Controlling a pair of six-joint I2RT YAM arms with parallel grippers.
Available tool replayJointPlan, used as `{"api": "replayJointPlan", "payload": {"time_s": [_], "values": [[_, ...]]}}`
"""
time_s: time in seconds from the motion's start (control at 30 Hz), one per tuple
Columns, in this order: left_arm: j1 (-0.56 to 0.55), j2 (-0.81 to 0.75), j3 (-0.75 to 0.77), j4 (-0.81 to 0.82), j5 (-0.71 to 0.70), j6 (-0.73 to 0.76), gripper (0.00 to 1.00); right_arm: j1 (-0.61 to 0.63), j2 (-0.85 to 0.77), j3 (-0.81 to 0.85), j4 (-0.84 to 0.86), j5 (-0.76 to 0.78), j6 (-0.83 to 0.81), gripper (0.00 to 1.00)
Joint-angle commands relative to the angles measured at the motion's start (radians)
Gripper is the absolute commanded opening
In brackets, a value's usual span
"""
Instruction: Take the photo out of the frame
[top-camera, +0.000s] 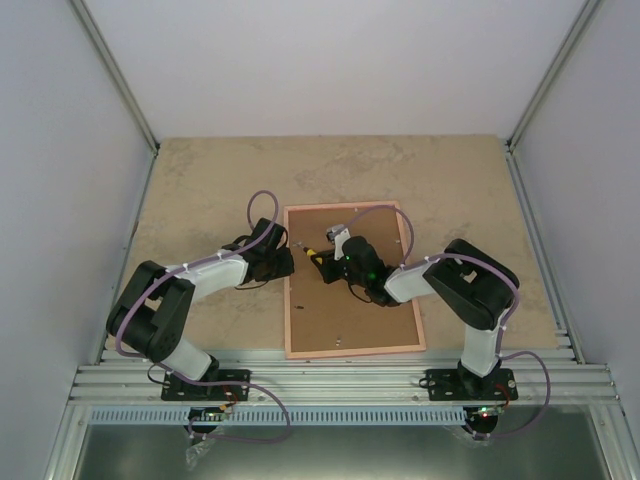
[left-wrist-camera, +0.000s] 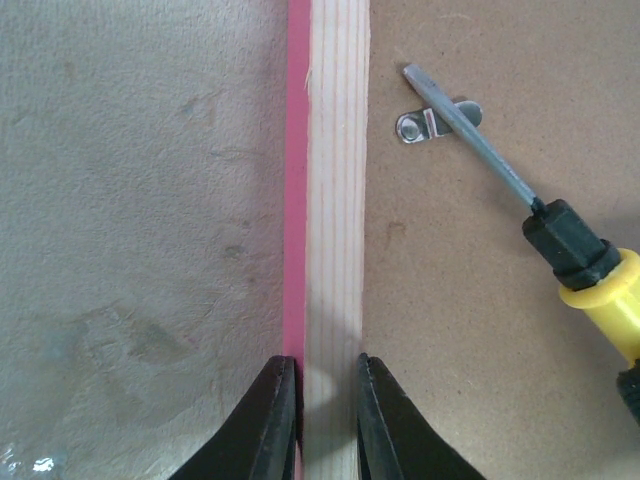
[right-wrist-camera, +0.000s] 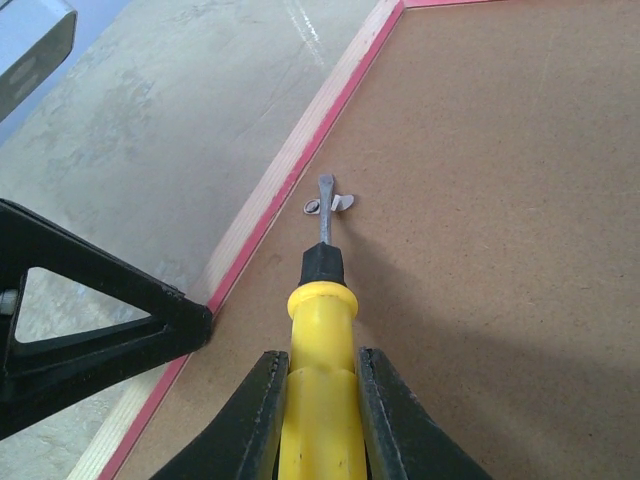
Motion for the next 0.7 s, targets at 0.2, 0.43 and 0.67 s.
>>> {"api": "replayJointPlan", "payload": {"time_s": [0.2,0.43,0.67], "values": [[-0.001,-0.012,-0.007,-0.019,0.015,-0.020,0.12,-0.002,-0.032,0.012,-0.093,0.023,-0.013,0.00],[0.000,-0.009,-0.005,-0.022,0.010,-0.019,0.12,-0.002,-0.062,0.030,-0.174,-0.040,-0.030,0.00],[-0.001,-0.004,-0.004,-0.021,0.010,-0.019,0.12,0.000,-0.071,0.035,-0.210,-0.053,-0.036,0.00]]}}
